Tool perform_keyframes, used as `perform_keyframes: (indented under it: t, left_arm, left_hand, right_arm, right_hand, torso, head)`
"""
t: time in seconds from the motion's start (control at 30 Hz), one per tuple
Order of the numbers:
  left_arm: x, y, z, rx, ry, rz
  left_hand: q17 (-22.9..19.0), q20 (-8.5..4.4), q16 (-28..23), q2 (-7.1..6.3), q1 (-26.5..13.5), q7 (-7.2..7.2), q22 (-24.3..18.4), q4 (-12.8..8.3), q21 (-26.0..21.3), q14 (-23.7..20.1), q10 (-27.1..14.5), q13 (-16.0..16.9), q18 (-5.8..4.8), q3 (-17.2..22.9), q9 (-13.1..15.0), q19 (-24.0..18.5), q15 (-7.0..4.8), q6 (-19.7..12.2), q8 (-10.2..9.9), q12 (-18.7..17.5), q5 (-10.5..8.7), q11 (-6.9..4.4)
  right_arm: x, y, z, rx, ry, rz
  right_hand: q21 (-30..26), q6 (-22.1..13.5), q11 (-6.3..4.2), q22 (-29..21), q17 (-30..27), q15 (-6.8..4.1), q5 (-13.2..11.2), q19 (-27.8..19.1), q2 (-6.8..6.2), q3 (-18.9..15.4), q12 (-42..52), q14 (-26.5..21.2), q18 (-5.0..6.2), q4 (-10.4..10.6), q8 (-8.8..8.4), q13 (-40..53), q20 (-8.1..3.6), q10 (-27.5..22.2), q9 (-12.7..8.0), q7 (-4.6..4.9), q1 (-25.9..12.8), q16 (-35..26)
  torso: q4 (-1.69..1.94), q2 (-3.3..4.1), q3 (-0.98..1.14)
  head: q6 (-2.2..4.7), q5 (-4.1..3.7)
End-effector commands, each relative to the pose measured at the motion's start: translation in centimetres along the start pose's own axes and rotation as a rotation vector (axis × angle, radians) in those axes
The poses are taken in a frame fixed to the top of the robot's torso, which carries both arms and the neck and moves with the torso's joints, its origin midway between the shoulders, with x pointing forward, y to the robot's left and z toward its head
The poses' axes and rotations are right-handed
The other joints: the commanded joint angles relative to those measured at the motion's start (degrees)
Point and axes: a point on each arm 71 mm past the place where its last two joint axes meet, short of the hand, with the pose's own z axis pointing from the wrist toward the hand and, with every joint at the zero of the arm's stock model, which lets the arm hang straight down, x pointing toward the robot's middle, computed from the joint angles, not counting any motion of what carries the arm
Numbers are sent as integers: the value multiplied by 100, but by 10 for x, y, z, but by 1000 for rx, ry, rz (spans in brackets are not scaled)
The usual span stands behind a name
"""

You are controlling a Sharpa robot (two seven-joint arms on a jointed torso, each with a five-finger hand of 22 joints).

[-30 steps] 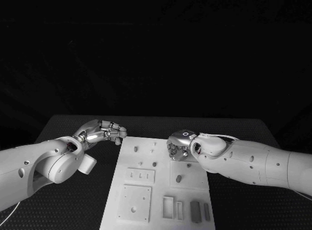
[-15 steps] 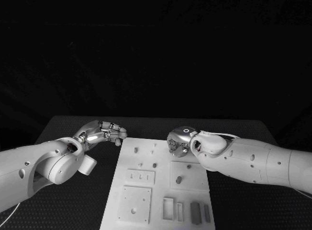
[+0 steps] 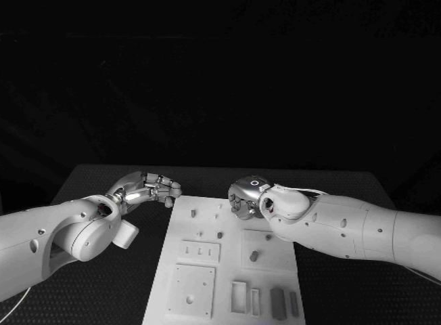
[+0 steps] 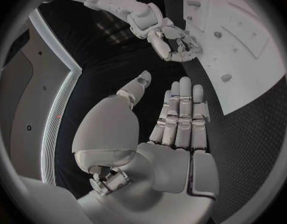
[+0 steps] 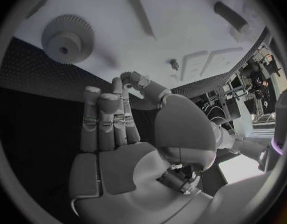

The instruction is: Assemble the parts on the task board

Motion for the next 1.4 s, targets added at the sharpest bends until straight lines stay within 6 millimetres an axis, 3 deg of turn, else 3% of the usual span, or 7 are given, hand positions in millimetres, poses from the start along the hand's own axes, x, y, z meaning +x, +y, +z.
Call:
perform_keyframes:
  t: [0.03, 0.2, 0.57, 0.87, 1.2, 1.4]
  left_arm:
    - [3, -2, 2, 10, 15, -8]
    - [4, -3, 3, 11, 14, -6]
    - [7, -9, 6, 23, 23, -3]
    - [6, -12, 6, 28, 22, -1]
    - [6, -13, 6, 30, 24, 0]
    - [6, -13, 6, 30, 24, -1]
  left_hand:
    - [-6, -3, -27, 26, -32, 21, 88, -8, 17, -37, -4, 7, 22, 23, 8, -31, 6, -9, -20, -21, 9, 24]
    - [-6, -3, -27, 28, -33, 21, 88, -12, 18, -37, -3, 9, 23, 23, 10, -32, 7, -8, -20, -23, 9, 24]
    - [-6, -2, -27, 26, -35, 22, 88, -17, 19, -37, -1, 11, 23, 22, 12, -33, 7, -6, -21, -26, 8, 24]
    - [-7, -2, -26, 25, -37, 22, 88, -19, 20, -37, 0, 13, 23, 22, 14, -33, 7, -6, -22, -28, 8, 24]
    - [-7, -1, -26, 24, -38, 24, 88, -25, 21, -38, 2, 15, 23, 22, 16, -34, 8, -5, -24, -31, 8, 25]
    - [-8, -1, -26, 24, -40, 25, 88, -27, 22, -38, 2, 17, 23, 23, 18, -35, 8, -4, -25, -33, 8, 26]
  right_arm:
    - [-3, 3, 4, 10, -31, -30]
    - [-5, 10, 9, 17, -48, -28]
    - [-8, 16, 20, 29, -86, -40]
    - [-8, 22, 23, 24, -94, -39]
    - [-6, 21, 24, 27, -79, -44]
    - [-5, 19, 24, 31, -69, -47]
  right_hand:
    - [19, 55, 15, 94, -5, -41, 17, 7, 5, 39, 38, 6, 264, 11, 21, 23, -22, 40, 84, -3, -7, 32]
    - [21, 59, 14, 94, -6, -42, 17, 8, 0, 49, 37, 6, 264, 12, 21, 29, -23, 41, 87, -4, -8, 33]
    - [29, 69, 11, 93, -9, -45, 17, 12, -23, 85, 34, 6, 264, 11, 21, 47, -25, 48, 95, -8, -8, 39]
    - [31, 69, 11, 93, -10, -45, 17, 12, -26, 91, 33, 6, 264, 11, 19, 51, -26, 48, 96, -8, -9, 40]
    - [34, 73, 10, 93, -11, -46, 17, 14, -32, 104, 31, 7, 264, 13, 19, 59, -26, 49, 99, -10, -11, 43]
    - [35, 73, 10, 93, -11, -46, 17, 14, -33, 108, 30, 7, 264, 14, 18, 61, -26, 49, 100, -10, -12, 43]
  torso:
    - [6, 6, -4]
    - [23, 16, -1]
    - [104, 70, -51]
    - [151, 114, -78]
    - [148, 114, -82]
    - [140, 116, -73]
  head:
    - [10, 6]
    - [27, 5]
    - [82, -39]
    - [93, -52]
    - [86, -35]
    - [81, -25]
